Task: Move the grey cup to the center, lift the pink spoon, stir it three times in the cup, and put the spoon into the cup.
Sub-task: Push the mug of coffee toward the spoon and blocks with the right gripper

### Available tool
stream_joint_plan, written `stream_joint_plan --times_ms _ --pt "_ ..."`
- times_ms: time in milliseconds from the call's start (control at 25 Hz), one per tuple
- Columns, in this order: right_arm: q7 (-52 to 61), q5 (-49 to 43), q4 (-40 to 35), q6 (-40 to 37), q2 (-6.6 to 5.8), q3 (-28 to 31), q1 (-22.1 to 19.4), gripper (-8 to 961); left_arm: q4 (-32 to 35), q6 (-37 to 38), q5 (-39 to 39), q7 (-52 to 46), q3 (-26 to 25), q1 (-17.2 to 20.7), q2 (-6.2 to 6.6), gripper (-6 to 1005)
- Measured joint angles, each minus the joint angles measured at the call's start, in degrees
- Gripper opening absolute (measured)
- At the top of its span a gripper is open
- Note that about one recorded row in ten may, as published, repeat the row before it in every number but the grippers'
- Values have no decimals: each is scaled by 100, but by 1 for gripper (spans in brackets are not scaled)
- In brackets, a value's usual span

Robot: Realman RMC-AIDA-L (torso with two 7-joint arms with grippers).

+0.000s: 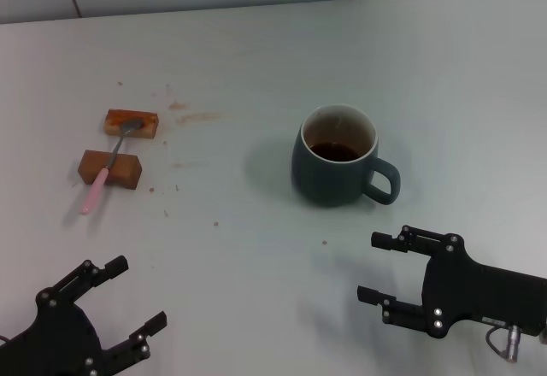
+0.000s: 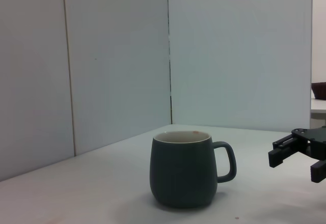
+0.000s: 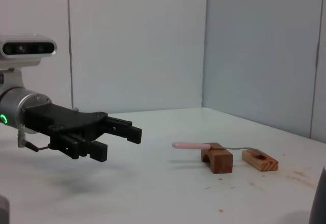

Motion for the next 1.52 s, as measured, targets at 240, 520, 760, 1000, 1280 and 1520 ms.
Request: stream_joint_plan --times_ms 240,520,760,1000,1280,1520 --pt "2 0 0 -6 8 0 -2 658 0 0 0 2 0 0 -3 816" --pt "2 0 0 -14 9 0 -2 633 0 0 0 6 10 -7 -6 816" --pt "2 0 0 -15 9 0 -8 611 0 1 0 6 11 -24 -14 816" --pt "2 0 0 -22 9 0 -18 590 -2 1 0 7 5 -26 -14 817" --pt "2 0 0 -43 9 0 -21 565 -9 1 0 6 -7 -26 -14 817" --pt "5 34 0 -45 9 32 -19 544 -9 1 0 6 -7 -26 -17 817"
